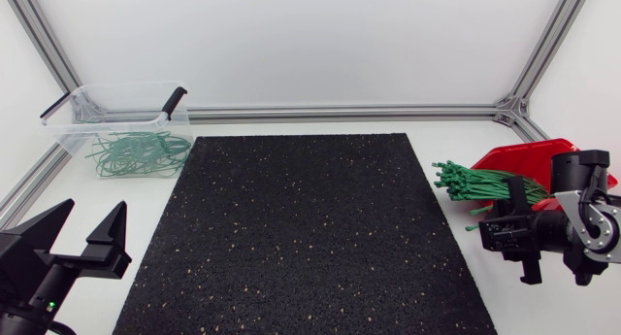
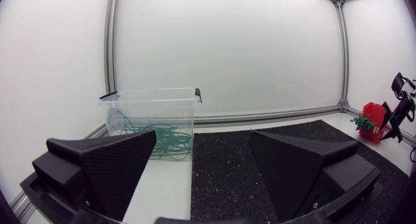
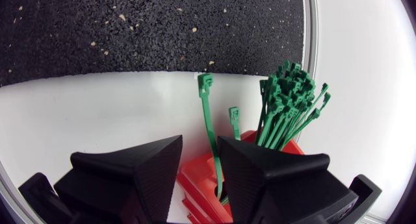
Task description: Take a green cable tie from the red box, thread the tail through the head to close it, then place it in the transparent bin on the left.
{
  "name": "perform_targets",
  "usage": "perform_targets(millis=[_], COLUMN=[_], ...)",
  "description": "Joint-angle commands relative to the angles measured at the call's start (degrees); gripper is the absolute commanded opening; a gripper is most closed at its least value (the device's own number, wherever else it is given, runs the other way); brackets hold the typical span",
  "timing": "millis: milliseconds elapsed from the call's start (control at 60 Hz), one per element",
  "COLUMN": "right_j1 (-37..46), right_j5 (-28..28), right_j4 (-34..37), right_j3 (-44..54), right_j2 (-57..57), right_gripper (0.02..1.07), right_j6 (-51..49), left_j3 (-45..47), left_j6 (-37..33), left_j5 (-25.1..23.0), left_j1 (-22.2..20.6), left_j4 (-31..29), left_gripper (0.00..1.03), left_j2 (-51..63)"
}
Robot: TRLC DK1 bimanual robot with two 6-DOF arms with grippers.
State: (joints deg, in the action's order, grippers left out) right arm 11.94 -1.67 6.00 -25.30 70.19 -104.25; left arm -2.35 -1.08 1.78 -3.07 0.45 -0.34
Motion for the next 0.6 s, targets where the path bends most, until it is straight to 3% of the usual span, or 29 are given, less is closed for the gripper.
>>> perform_targets(millis=[0, 217, 583], right_j1=[-0.96, -1.57, -1.75], right_j5=[-0.09, 0.09, 0.18], right_j4=[-1.25, -1.52, 0.86], right_j3=[2.01, 2.10, 1.39], right_j2=[0.21, -0.50, -2.96], right_gripper=[0.34, 0.15, 0.08], right_j6=[-1.31, -0.96, -0.61], left_j3=[2.17, 2.17, 2.17], left_j6=[0.47, 0.47, 0.47], left_j5=[-0.20, -0.38, -0.73], left_j1=[-0.09, -0.01, -0.01], left_j4=[-1.50, -1.59, -1.68], left_gripper=[0.99, 0.99, 0.99], left_j2=[0.43, 0.43, 0.43])
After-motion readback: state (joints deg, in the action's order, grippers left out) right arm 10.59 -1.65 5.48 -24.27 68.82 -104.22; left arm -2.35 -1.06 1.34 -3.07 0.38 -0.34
